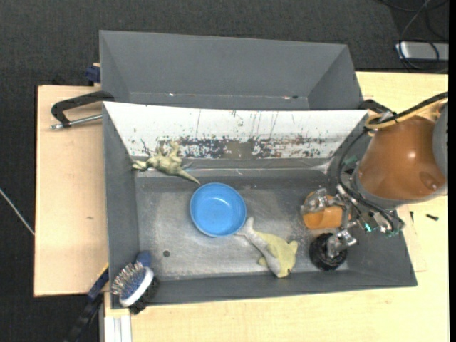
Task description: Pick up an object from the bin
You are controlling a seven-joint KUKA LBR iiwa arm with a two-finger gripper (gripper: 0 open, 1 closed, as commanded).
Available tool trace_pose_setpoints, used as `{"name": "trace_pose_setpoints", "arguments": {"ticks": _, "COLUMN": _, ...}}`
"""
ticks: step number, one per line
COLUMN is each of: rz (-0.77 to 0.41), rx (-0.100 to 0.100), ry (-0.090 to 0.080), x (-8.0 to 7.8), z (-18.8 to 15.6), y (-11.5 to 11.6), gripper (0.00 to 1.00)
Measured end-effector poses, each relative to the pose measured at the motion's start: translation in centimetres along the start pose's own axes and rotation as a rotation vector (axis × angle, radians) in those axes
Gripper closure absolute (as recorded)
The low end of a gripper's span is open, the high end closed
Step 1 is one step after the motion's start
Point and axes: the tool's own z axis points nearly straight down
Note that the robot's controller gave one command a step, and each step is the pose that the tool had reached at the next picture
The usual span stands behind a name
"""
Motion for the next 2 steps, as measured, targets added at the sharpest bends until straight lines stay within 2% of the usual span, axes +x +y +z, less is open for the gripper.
{"name": "trace_pose_setpoints", "arguments": {"ticks": 1, "rz": -0.002, "rx": -0.009, "ry": 0.022, "x": 0.5, "z": 0.0, "y": 0.1, "gripper": 1.00}}
{"name": "trace_pose_setpoints", "arguments": {"ticks": 2, "rz": -0.472, "rx": -0.019, "ry": 0.030, "x": -2.2, "z": -13.3, "y": -1.0, "gripper": 1.00}}
